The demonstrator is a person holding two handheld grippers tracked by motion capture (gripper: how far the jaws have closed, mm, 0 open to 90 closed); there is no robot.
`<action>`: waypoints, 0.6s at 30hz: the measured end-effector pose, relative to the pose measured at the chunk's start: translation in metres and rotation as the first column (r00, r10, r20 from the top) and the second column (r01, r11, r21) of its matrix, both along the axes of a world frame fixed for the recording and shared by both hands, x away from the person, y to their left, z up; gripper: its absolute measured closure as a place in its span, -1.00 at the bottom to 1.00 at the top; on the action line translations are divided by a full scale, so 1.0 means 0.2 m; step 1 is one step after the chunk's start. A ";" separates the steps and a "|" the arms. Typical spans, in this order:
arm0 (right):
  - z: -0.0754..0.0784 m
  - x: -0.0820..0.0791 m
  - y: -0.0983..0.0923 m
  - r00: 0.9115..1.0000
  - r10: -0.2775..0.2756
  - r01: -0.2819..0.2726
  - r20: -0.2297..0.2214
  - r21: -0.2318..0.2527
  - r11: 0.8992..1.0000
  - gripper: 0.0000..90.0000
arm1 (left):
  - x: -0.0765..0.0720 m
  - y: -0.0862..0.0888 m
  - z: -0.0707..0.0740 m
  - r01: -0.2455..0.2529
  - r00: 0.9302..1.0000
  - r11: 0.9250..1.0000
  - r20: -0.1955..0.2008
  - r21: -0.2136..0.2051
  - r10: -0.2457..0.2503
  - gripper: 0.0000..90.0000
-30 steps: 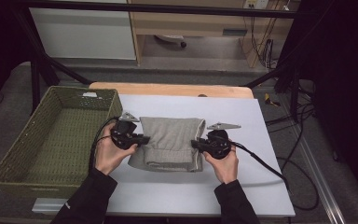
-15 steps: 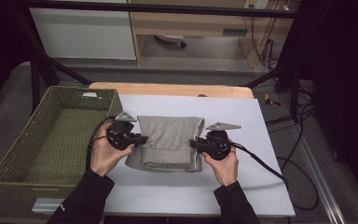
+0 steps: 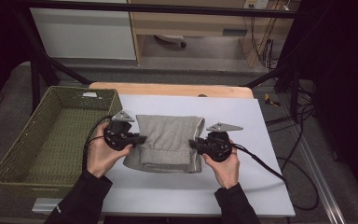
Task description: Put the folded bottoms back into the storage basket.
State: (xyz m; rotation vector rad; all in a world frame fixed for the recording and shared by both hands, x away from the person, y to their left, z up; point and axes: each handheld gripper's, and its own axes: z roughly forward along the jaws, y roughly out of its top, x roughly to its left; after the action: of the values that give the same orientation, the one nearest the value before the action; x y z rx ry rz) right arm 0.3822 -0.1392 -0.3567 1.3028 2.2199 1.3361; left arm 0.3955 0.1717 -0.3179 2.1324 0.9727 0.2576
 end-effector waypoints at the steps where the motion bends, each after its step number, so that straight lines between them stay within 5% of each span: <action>1: 0.00 0.00 0.00 1.000 0.000 0.000 0.000 0.000 1.000 0.64 | 0.00 0.00 0.00 0.000 1.000 1.000 0.000 0.000 0.000 0.80; 18: 0.05 -0.03 0.06 0.999 0.025 -0.026 0.026 0.027 0.999 0.64 | -0.04 0.08 0.08 0.009 1.000 1.000 0.021 -0.003 -0.009 0.80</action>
State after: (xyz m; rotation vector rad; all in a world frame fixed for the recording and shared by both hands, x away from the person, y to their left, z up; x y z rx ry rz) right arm 0.3767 -0.1275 -0.3470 1.2636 2.2157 1.3892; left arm 0.3867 0.1879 -0.3025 2.1261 0.9505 0.2736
